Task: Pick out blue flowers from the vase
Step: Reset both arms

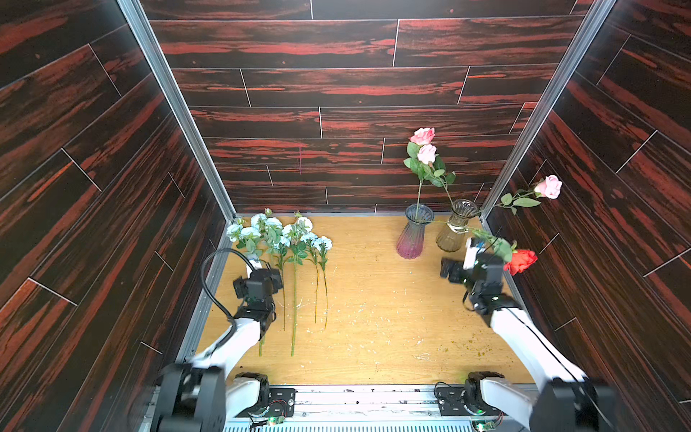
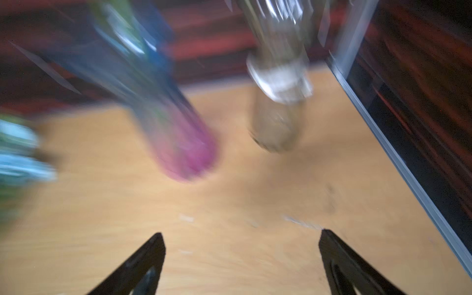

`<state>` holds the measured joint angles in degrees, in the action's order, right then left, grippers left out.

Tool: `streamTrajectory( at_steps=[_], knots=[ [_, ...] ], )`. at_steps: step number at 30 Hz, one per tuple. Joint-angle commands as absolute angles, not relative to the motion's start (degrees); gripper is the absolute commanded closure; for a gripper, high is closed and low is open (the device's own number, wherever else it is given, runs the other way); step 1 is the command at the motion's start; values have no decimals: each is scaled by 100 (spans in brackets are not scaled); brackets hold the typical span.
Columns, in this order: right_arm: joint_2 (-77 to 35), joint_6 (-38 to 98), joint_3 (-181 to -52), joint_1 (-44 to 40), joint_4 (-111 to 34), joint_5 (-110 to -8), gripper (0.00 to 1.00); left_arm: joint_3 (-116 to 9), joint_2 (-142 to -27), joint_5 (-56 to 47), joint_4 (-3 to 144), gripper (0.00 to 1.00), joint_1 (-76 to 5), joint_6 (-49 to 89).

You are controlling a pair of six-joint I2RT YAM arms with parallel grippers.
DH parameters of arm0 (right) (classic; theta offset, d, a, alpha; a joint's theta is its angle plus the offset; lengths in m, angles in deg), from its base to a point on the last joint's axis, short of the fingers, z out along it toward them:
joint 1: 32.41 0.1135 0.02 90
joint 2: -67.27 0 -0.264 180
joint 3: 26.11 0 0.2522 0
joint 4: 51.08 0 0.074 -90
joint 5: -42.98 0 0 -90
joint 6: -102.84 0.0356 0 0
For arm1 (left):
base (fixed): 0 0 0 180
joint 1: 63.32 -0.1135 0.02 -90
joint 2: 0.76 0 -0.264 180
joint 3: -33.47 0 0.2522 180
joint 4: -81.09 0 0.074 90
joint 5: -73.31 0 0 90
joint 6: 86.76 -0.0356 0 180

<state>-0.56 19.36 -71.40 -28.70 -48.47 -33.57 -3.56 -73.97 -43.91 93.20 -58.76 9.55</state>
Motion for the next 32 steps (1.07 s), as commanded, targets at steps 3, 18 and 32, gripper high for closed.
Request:
streamTrajectory(
  at_steps=[3,18,32],
  knots=[
    [-1280,1497,-5947,-3093,-9011,-2214,3,-446,-8210,-3983,10934,0,-6098,823],
    [-2217,1512,-5657,-3416,-10432,-3733,1,-382,-8831,-2926,11466,0,-6367,721],
    [-2214,1444,-5616,-3452,-10521,-4007,1,-411,-8852,-2943,11455,0,-6390,754]
  ],
)
